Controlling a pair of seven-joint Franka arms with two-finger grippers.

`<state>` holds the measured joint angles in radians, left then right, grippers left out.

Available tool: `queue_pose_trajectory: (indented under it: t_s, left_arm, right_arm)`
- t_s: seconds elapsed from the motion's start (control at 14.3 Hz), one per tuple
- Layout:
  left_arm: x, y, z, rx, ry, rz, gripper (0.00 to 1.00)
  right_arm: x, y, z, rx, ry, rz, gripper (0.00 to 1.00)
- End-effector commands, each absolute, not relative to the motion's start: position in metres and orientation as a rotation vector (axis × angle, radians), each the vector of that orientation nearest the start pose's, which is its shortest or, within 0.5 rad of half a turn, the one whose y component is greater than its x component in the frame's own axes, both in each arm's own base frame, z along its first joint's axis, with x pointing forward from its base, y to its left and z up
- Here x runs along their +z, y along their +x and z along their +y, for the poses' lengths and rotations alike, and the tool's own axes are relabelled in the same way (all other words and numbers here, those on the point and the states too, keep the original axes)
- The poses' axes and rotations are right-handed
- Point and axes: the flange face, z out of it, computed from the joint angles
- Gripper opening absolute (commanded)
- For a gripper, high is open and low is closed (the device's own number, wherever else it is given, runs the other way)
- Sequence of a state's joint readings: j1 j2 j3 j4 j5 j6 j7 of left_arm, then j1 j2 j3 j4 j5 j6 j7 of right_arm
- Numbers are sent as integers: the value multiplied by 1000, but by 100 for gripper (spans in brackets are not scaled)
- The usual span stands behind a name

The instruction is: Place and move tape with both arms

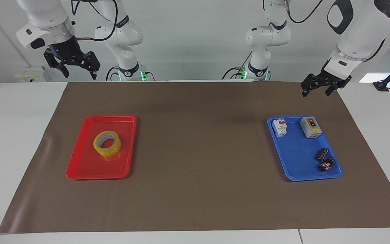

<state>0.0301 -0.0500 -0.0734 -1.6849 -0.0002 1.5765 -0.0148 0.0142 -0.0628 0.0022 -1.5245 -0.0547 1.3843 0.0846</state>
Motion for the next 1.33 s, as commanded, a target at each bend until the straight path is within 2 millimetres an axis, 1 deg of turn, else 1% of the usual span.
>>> queue_pose_trajectory:
  t_s: [0.0, 0.21, 0.35, 0.56, 0.91, 1.26]
  left_arm:
    - [601, 529, -23, 80, -3152, 52, 100]
    - [601, 529, -23, 81, -3152, 52, 100]
    - [601, 529, -23, 80, -3152, 52, 100]
    - [601, 529, -23, 80, -3152, 52, 100]
    - [601, 529, -23, 80, -3152, 52, 100]
    - [601, 529, -23, 80, -3152, 52, 100]
  right_arm:
    - [665, 541, 0, 94, -3171, 100, 100]
    - [660, 538, 4, 98, -3172, 97, 100]
    - [656, 526, 0, 122, -3171, 116, 100]
    - [656, 521, 3, 117, -3171, 118, 100]
    - [658, 524, 8, 87, -3173, 101, 100]
    - [658, 525, 5, 83, -3174, 108, 100]
